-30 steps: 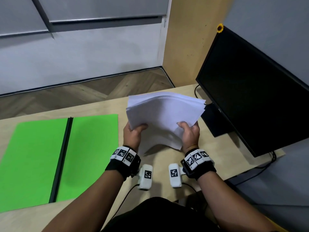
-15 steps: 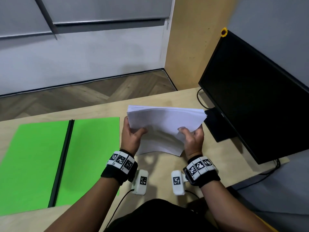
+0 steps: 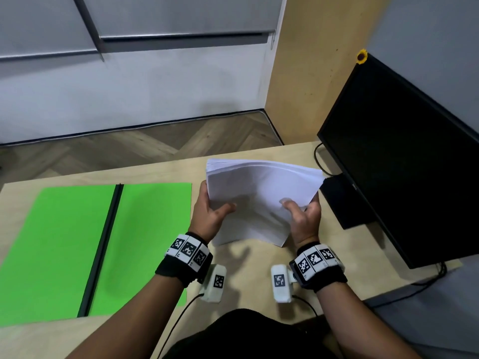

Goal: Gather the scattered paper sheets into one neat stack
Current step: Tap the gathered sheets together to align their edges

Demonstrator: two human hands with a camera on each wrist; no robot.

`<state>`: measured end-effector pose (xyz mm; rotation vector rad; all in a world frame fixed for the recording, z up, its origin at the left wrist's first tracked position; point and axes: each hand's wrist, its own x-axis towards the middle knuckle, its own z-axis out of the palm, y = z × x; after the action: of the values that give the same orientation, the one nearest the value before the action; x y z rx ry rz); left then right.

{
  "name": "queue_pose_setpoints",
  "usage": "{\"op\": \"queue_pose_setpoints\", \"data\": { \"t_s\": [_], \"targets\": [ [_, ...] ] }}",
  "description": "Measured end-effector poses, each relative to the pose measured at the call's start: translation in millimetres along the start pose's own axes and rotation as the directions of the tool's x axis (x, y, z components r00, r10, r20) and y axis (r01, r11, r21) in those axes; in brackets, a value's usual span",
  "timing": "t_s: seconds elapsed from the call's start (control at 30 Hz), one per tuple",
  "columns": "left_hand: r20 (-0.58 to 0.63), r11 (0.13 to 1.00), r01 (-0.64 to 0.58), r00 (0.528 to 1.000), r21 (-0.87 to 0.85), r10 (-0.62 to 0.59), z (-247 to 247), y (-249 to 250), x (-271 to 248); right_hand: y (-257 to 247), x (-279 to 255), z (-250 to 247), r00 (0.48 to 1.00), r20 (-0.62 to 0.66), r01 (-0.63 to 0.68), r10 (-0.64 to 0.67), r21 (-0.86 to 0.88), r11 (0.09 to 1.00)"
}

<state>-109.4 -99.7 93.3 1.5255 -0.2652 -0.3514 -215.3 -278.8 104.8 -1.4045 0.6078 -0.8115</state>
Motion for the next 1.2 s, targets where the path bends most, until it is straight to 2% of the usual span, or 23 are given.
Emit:
{"op": "queue_pose_setpoints", "data": {
  "t_s": [0.2, 0.4, 0.5, 0.63, 0.8, 0.9, 1.07, 1.2],
  "targets": [
    [-0.037, 1.0, 0.005, 0.999, -0.002, -0.005, 1, 0, -4, 2, 0, 0, 0.999, -0.039, -0.029, 0.028, -0.016, 0.999],
    [-0.121, 0.971, -0.214, 0.972, -0.108, 0.201, 13, 40, -12, -3, -2, 2, 0.998, -0.048, -0.036, 0.035, -0.004, 0.999],
    [-0.226, 0.967, -0.238, 0.95, -0.086, 0.214, 20, 56, -8, -4, -4, 1, 0.998, -0.061, -0.023, 0.021, -0.034, 0.999],
    [-0.319, 0.973, -0.226, 0.927, -0.048, 0.199, 25, 58, -5, -12, -8, -1, 0.996, -0.055, 0.066, -0.069, -0.058, 0.996],
    [-0.343, 0.976, -0.215, 0.919, -0.02, 0.195, 26, 57, -4, -32, -8, 3, 0.982, -0.05, 0.18, -0.18, 0.002, 0.984],
    [-0.347, 0.978, -0.207, 0.918, -0.008, 0.191, 25, 58, -3, -41, -9, 7, 0.968, -0.091, 0.234, -0.235, -0.019, 0.972],
    [-0.348, 0.975, -0.22, 0.918, -0.043, 0.191, 29, 60, -9, -50, -4, 16, 0.973, -0.211, 0.084, -0.09, -0.036, 0.996],
    [-0.377, 0.98, -0.199, 0.909, -0.017, 0.178, 29, 59, -11, -51, -1, 16, 0.973, -0.217, 0.078, -0.084, -0.039, 0.996]
  ]
}}
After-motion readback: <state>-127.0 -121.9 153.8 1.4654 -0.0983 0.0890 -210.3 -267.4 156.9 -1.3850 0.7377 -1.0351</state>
